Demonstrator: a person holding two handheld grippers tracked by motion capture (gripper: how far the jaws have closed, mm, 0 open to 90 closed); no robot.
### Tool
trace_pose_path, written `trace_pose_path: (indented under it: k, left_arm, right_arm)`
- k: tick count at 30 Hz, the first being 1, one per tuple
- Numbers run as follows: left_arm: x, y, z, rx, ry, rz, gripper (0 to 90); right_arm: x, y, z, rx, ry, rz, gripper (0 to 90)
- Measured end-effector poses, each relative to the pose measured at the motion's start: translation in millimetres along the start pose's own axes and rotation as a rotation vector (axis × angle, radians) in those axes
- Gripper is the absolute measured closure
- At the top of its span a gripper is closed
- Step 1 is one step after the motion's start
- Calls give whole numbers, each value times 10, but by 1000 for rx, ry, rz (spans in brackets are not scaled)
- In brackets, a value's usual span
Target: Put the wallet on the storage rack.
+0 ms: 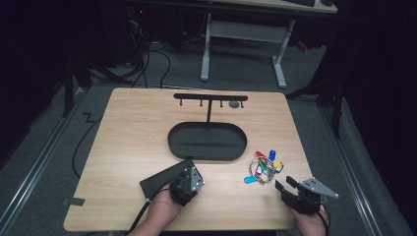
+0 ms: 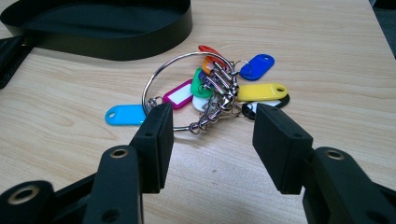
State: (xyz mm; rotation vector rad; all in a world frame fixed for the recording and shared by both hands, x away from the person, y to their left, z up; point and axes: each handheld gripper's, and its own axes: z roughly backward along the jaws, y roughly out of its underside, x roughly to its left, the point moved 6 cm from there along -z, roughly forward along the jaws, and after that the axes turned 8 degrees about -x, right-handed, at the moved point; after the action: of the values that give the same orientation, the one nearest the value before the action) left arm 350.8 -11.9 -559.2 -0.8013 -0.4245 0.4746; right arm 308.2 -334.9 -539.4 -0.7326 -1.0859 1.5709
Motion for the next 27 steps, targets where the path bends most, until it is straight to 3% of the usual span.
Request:
trace_pose_path:
  k: [3, 6, 7, 8, 9, 11, 14, 15, 16, 17, 21, 25, 27]
  left_arm:
    - [-59, -17, 90, -56, 40, 4, 796]
    - [-36, 6, 228, -93, 43, 6, 737]
    - [13, 49, 358, -120, 48, 21, 712]
    - [13, 49, 358, -120, 48, 21, 692]
    - [88, 130, 516, -146, 45, 24, 652]
    - [176, 250, 677, -162, 18, 21, 576]
    - [232, 366, 786, -140, 0, 43, 481]
    - [260, 504, 890, -125, -2, 72, 446]
    - [260, 504, 890, -125, -2, 72, 442]
    - [280, 638, 975, -148, -15, 77, 442]
    - [336, 760, 995, -135, -32, 47, 415]
    - [356, 750, 990, -161, -5, 69, 401]
    - [328, 716, 1003, -179, -3, 25, 396]
  right_arm:
    - [-15, 2, 14, -3, -1, 3, 486]
    - [-23, 8, 18, -2, -2, 1, 486]
    - [-23, 7, 19, -4, -4, -5, 485]
    - [-23, 7, 19, -4, -4, -5, 485]
    - [-17, 9, 11, -4, -8, -8, 483]
    - [-6, 15, 3, 1, -14, -8, 482]
    - [19, 33, -18, 12, -21, -6, 483]
    - [28, 42, -28, 18, -22, -4, 482]
    - [33, 48, -34, 21, -20, -7, 482]
    - [38, 54, -47, 26, -19, -6, 482]
    - [55, 61, -71, 33, -17, -12, 482]
    - [101, 61, -101, 39, -21, 5, 480]
    - [111, 76, -104, 47, -21, 12, 479]
